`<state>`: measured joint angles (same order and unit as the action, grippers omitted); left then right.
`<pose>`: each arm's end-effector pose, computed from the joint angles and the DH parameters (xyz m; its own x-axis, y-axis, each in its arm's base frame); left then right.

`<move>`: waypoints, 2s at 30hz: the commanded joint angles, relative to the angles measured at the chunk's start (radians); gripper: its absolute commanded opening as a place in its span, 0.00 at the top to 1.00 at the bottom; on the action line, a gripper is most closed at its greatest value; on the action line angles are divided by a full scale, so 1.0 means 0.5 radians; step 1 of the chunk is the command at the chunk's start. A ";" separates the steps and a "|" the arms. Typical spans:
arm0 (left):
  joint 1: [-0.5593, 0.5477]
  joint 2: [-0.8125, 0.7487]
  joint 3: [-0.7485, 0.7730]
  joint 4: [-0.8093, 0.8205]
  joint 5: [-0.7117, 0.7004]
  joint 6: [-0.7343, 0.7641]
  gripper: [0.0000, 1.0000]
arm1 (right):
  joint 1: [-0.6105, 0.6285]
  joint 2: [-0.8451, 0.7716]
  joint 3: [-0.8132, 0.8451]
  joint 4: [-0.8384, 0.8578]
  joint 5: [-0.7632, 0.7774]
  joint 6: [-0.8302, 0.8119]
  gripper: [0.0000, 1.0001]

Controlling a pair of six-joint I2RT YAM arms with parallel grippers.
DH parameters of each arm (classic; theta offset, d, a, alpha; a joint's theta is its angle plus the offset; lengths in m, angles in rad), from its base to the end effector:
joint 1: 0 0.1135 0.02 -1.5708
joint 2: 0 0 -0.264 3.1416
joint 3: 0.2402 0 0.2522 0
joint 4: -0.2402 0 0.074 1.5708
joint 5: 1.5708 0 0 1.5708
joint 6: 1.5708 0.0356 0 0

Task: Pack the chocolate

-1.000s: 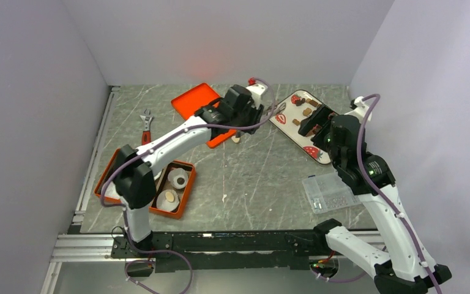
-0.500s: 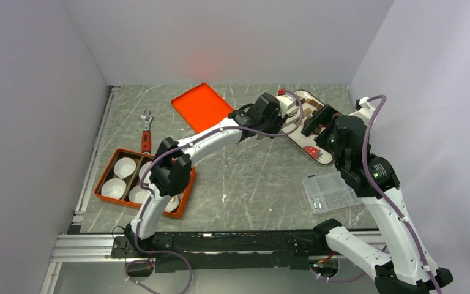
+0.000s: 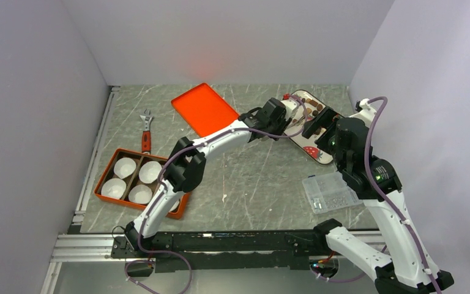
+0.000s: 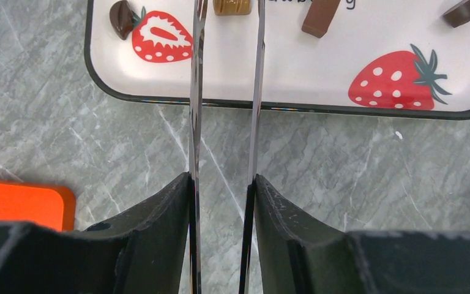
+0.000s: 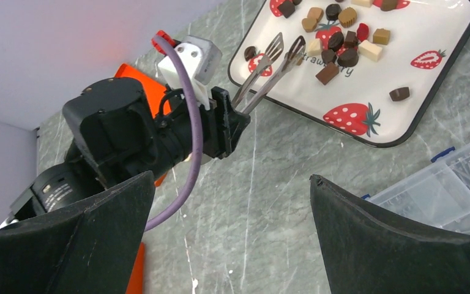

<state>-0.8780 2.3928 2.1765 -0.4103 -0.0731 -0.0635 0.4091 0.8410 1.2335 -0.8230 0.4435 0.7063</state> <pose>0.3560 -0.4248 0.2350 -0.4201 0.4070 -0.8111 0.7044 0.7098 -0.0087 0.1380 0.0432 0.4151 -0.2923 0.5122 -0.8076 0.2473 0.8562 0.4536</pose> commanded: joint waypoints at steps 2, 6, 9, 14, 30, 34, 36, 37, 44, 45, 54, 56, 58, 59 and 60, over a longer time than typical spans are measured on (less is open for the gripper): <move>-0.012 0.056 0.140 0.048 -0.021 -0.009 0.55 | 0.004 -0.034 0.020 0.013 -0.022 -0.038 0.00; -0.017 0.100 0.180 0.033 -0.055 -0.025 0.55 | 0.004 -0.030 0.010 0.010 -0.042 -0.045 0.00; -0.015 0.118 0.189 0.027 -0.059 -0.031 0.55 | 0.004 -0.033 0.004 0.011 -0.049 -0.046 0.00; -0.015 0.135 0.188 0.012 -0.079 -0.039 0.55 | 0.004 -0.034 -0.012 0.011 -0.067 -0.047 0.00; -0.014 -0.109 0.023 0.017 -0.053 0.022 0.64 | 0.004 -0.038 -0.026 0.014 -0.088 -0.042 0.00; 0.003 -0.221 -0.085 0.057 -0.001 0.018 0.64 | 0.004 -0.041 -0.040 0.020 -0.086 -0.038 0.00; 0.013 -0.259 -0.123 0.075 0.019 0.007 0.64 | 0.004 -0.043 -0.043 0.022 -0.089 -0.038 0.00; 0.015 -0.272 -0.125 0.075 0.027 0.003 0.64 | 0.004 -0.042 -0.043 0.023 -0.090 -0.040 0.00; 0.026 -0.279 -0.106 0.045 0.054 -0.004 0.64 | 0.002 -0.041 -0.051 0.025 -0.090 -0.040 0.00; 0.028 -0.279 -0.106 0.044 0.056 -0.007 0.64 | 0.004 -0.039 -0.052 0.026 -0.089 -0.041 0.00; 0.055 -0.315 -0.099 0.023 0.105 -0.058 0.64 | 0.004 -0.009 -0.050 0.035 -0.115 -0.059 0.00; 0.063 -0.368 -0.158 0.030 0.108 -0.067 0.64 | 0.004 0.024 -0.044 0.036 -0.135 -0.064 0.00; 0.074 -0.431 -0.232 0.051 0.109 -0.082 0.64 | 0.004 0.045 -0.046 0.046 -0.152 -0.066 0.00; 0.081 -0.472 -0.277 0.068 0.109 -0.089 0.64 | 0.004 0.050 -0.048 0.054 -0.160 -0.064 0.00; 0.088 -0.510 -0.321 0.085 0.112 -0.097 0.64 | 0.004 0.052 -0.055 0.063 -0.169 -0.067 0.00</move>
<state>-0.8467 2.2768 2.0686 -0.4259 -0.0387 -0.0837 0.4091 0.8558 1.2095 -0.8227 0.3820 0.6918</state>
